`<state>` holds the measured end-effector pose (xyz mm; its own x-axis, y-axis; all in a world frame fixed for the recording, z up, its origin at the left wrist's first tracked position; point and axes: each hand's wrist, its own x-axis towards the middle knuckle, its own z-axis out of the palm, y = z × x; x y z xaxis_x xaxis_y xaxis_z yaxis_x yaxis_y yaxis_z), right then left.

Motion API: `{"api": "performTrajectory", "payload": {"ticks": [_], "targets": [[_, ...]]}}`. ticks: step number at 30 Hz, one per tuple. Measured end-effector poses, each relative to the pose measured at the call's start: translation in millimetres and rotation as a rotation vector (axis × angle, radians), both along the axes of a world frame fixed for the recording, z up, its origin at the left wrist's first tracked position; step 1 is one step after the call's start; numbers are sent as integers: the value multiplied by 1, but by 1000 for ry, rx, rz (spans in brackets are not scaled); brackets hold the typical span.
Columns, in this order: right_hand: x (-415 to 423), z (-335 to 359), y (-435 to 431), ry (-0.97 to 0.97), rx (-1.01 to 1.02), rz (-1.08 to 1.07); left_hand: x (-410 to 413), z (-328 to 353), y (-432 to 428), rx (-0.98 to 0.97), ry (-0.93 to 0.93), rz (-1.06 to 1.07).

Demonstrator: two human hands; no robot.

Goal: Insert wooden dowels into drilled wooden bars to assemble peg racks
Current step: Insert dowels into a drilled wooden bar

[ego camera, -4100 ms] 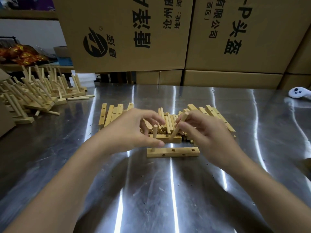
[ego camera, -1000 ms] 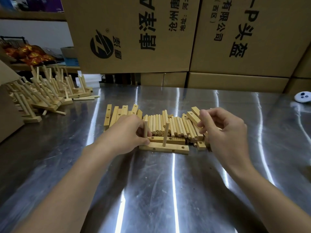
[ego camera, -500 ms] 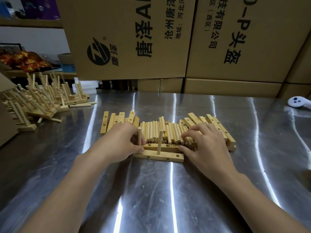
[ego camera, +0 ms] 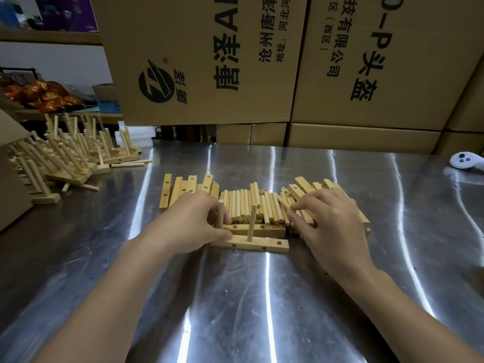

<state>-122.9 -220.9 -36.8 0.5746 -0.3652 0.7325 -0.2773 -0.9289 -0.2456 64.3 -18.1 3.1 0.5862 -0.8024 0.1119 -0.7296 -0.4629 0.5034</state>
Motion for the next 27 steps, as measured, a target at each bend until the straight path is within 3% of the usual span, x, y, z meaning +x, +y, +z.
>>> {"api": "performTrajectory", "payload": {"ticks": [3, 7, 10, 15, 27], "targets": [[-6, 9, 4, -256, 72, 43, -3, 3, 2, -142, 16, 37], [-12, 22, 13, -515, 693, 353, -16, 10, -5, -507, 86, -5], [-9, 26, 17, -544, 881, 460, -26, 12, -9, -604, 153, -124], [-8, 27, 19, -541, 974, 512, -26, 12, -9, -723, 292, -176], [-10, 29, 20, -443, 1016, 544, -30, 13, -10, -728, 298, -109]]}}
